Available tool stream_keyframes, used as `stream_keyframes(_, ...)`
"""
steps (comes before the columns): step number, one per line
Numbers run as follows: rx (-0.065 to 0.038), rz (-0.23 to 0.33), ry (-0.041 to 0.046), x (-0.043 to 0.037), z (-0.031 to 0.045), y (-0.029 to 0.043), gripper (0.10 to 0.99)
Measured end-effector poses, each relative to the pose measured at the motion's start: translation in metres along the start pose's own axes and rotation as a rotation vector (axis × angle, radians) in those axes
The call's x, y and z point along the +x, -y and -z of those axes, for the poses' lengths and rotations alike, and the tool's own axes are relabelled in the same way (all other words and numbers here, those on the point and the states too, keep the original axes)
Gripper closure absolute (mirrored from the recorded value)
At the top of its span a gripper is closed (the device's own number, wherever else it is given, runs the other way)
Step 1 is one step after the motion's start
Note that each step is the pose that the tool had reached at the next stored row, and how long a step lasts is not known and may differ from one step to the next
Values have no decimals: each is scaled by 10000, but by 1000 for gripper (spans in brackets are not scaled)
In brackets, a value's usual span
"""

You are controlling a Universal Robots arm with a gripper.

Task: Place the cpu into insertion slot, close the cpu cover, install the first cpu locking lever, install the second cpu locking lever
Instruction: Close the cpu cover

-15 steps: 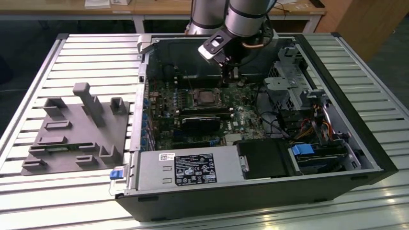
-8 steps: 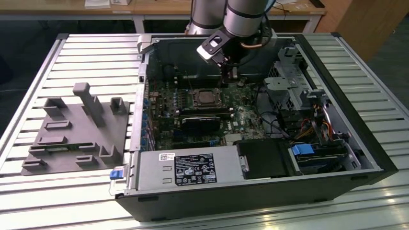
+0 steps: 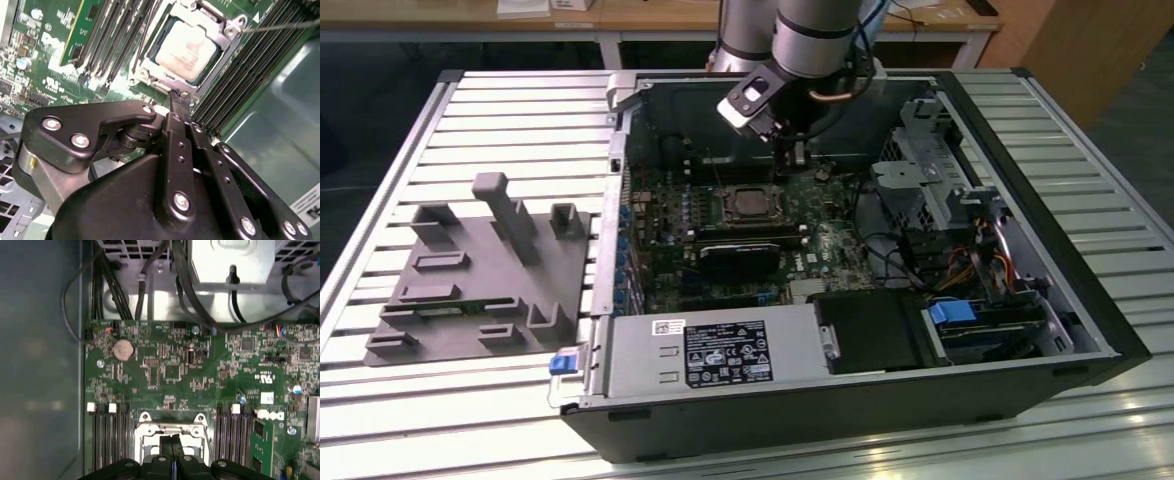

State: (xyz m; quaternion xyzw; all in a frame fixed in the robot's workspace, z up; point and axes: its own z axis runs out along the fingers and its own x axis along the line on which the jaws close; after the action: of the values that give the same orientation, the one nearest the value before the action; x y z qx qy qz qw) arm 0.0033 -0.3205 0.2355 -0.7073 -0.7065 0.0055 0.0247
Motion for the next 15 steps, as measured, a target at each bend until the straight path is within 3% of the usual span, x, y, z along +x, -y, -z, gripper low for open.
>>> stream_keyframes(13, -357, 38, 1, -53, -53, 268, 984)
stream_keyframes(14, -508, 51, 2, -54, -62, 356, 984)
stream_keyframes(15, -516, 51, 2, -54, -62, 361, 984)
